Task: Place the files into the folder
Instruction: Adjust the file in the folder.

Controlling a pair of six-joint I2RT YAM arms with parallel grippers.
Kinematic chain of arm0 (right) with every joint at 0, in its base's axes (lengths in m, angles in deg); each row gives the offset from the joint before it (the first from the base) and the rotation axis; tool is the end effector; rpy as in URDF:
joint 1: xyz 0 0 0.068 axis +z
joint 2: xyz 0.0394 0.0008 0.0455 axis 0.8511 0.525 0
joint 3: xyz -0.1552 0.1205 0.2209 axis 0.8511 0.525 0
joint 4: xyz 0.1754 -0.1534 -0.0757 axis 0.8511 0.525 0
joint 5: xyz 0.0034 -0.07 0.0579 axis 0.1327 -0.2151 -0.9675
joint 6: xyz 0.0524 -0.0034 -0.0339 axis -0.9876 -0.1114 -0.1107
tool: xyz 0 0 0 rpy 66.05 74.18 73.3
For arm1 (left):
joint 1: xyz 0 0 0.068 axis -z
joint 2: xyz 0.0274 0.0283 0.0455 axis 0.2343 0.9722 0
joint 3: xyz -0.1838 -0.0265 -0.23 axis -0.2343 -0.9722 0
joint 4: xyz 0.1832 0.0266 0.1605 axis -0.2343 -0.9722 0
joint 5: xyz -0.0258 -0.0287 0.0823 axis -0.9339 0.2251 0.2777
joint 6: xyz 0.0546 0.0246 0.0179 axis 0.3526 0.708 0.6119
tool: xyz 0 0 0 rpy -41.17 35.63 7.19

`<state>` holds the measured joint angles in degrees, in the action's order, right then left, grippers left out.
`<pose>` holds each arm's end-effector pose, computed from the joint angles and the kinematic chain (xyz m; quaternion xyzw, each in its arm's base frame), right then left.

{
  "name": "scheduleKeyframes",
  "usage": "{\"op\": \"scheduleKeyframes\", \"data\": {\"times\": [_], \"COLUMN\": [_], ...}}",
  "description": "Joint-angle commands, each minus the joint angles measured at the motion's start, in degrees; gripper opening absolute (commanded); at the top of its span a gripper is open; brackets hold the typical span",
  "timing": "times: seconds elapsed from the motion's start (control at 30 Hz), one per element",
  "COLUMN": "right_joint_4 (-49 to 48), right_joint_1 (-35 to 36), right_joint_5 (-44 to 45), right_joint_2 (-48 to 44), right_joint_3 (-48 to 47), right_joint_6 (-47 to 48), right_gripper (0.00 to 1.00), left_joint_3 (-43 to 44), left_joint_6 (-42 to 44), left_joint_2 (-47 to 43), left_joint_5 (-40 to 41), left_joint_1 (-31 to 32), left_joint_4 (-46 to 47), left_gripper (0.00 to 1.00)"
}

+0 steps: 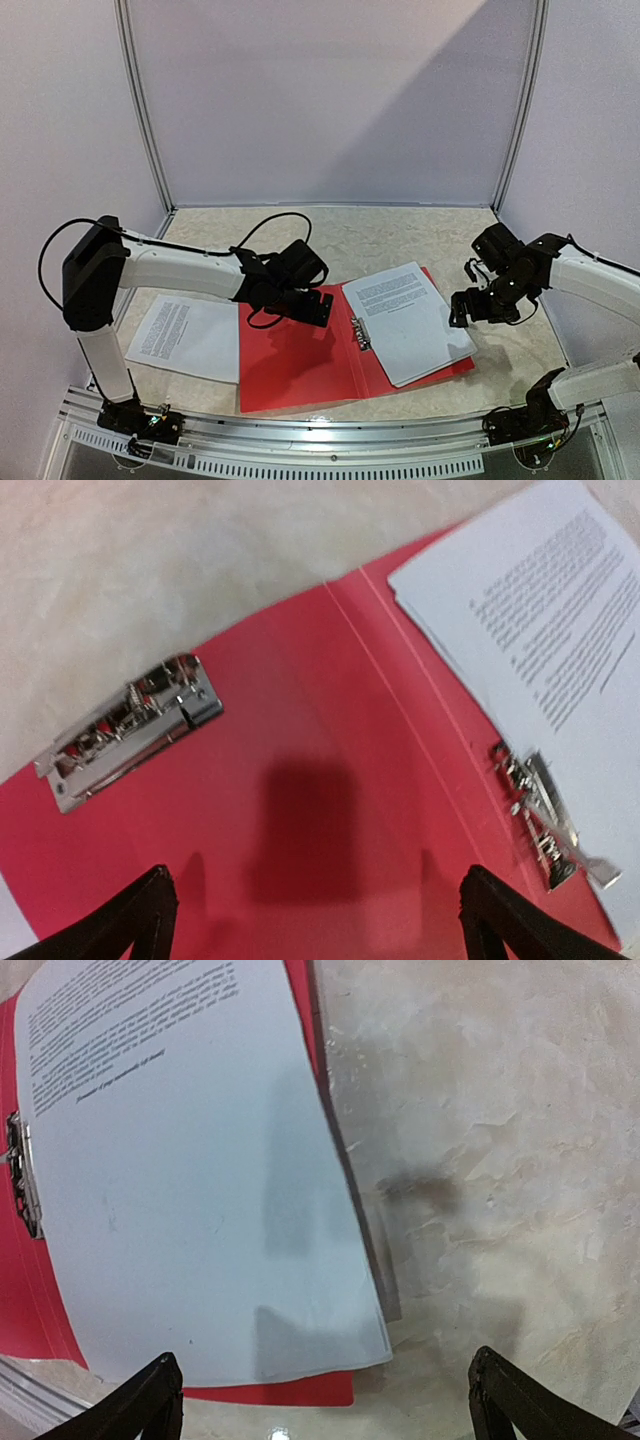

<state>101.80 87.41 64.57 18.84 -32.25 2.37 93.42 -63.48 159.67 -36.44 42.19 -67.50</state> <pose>0.1622 0.0897 0.2432 -0.0314 0.9895 0.0605 0.1278 0.2224 -0.3062 0.1925 0.1281 0.9504 -0.1046 0.2634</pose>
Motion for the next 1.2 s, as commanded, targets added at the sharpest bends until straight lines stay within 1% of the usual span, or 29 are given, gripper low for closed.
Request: {"op": "scheduleKeyframes", "data": {"times": [0.0, 0.07, 0.13, 0.17, 0.2, 0.37, 0.53, 0.63, 0.8, 0.93, 1.07, 1.17], "right_joint_4": [-3.35, -5.35, -7.02, -7.46, -7.68, -8.93, -9.00, -8.84, -8.35, -8.64, -8.56, -7.99], "right_joint_1": [-1.33, -1.33, -1.26, -1.30, -1.26, -0.29, 2.51, 2.63, 2.49, 2.53, 2.91, 4.62], "right_joint_5": [2.61, 1.68, 0.23, 0.11, -1.96, -7.13, -5.67, -2.22, 2.73, 2.39, -2.87, -3.61], "right_joint_2": [5.12, 7.48, 9.68, 10.23, 11.03, 10.92, 10.30, 9.94, 10.13, 11.67, 13.62, 13.11], "right_joint_3": [-0.70, -0.41, 0.01, 0.08, 0.10, 2.09, 4.15, 4.87, 2.72, 1.86, 2.31, 2.39], "right_joint_6": [6.37, 7.40, 7.73, 7.78, 7.85, 6.42, 4.90, 5.08, 5.74, 6.21, 5.76, 4.63], "right_gripper": [0.99, 0.99, 0.99, 0.99, 0.99, 0.99, 0.99, 0.99, 0.99, 0.99, 0.99, 0.99], "left_joint_3": [2.81, -0.65, -2.69, -2.69, -2.35, -2.01, -2.33, -2.25, -1.55, -1.45, -1.49, -1.67], "left_joint_6": [-7.29, -6.34, -7.35, -7.42, -7.42, -7.19, -7.30, -7.00, -6.14, -6.10, -6.29, -6.38], "left_joint_2": [1.86, 0.22, -1.14, -1.11, -0.96, -0.81, -0.94, -0.99, 0.11, 1.60, 2.26, 2.16], "left_joint_5": [3.65, -0.14, -0.72, -0.63, -0.53, 0.32, -0.24, -0.53, -0.46, -1.22, -1.66, -1.56], "left_joint_1": [-1.65, -1.83, -1.67, -1.61, -1.49, -0.86, -0.51, 0.14, 1.41, 1.99, 2.17, 2.17], "left_joint_4": [-2.65, 4.02, 6.46, 6.43, 5.78, 4.77, 5.00, 5.30, 4.23, 4.17, 4.10, 4.13], "left_gripper": [1.00, 0.99, 0.93, 0.92, 0.90, 0.89, 0.89, 0.89, 0.89, 0.88, 0.88, 0.88]}}
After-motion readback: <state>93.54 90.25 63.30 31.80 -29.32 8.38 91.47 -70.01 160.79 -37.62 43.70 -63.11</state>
